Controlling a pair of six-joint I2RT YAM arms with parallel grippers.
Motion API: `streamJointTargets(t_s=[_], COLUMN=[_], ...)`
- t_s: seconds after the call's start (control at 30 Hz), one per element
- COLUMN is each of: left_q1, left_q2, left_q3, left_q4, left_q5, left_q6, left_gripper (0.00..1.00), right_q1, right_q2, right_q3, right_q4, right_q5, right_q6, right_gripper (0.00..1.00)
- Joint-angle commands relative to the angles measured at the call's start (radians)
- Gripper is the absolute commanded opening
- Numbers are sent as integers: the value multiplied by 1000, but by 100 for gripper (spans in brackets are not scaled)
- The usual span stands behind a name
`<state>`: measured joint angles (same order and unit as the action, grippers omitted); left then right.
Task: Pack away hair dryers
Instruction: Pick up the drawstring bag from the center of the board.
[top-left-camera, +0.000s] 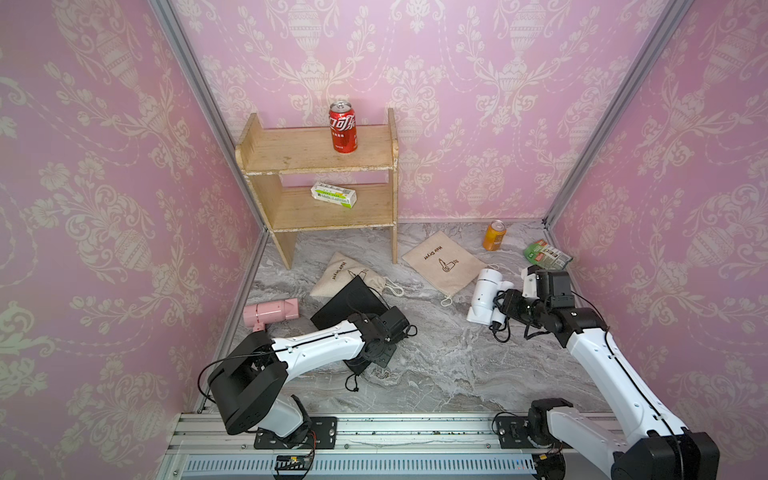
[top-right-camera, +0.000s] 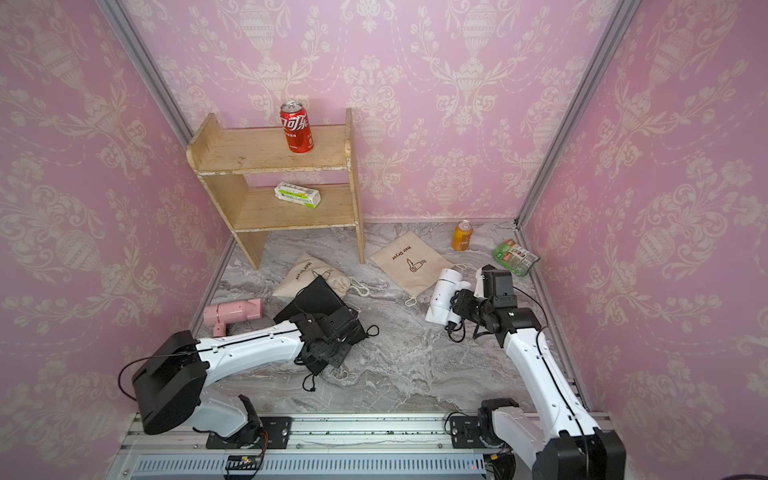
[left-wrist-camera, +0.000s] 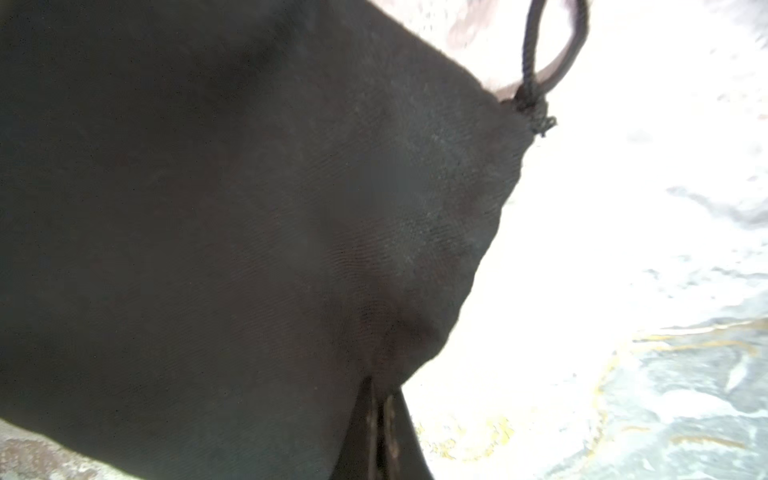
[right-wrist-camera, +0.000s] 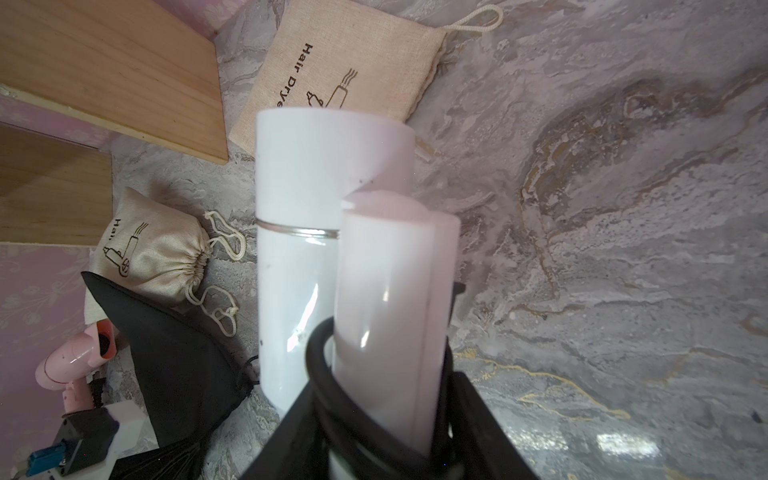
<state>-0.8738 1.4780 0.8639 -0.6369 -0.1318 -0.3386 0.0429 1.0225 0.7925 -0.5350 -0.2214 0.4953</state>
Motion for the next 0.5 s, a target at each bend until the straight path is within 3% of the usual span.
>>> streamJointTargets(t_s=[0.0, 0.3, 0.47], left_q1=[15, 25, 25], left_q2=[-41, -72, -123], left_q3=[41, 62, 165], left_q4=[-54, -78, -149], left_q5=[31, 79, 103], left_q6=[34, 53, 95], left_gripper=[0, 0, 0], right_q1=[8, 15, 17], right_q2=[-12, -16, -21], right_q3=[2, 7, 13], right_q4=[47, 40, 24], right_q5=[-22, -20, -13], right_q6=[-29, -33, -38], right_gripper=[25, 25, 25])
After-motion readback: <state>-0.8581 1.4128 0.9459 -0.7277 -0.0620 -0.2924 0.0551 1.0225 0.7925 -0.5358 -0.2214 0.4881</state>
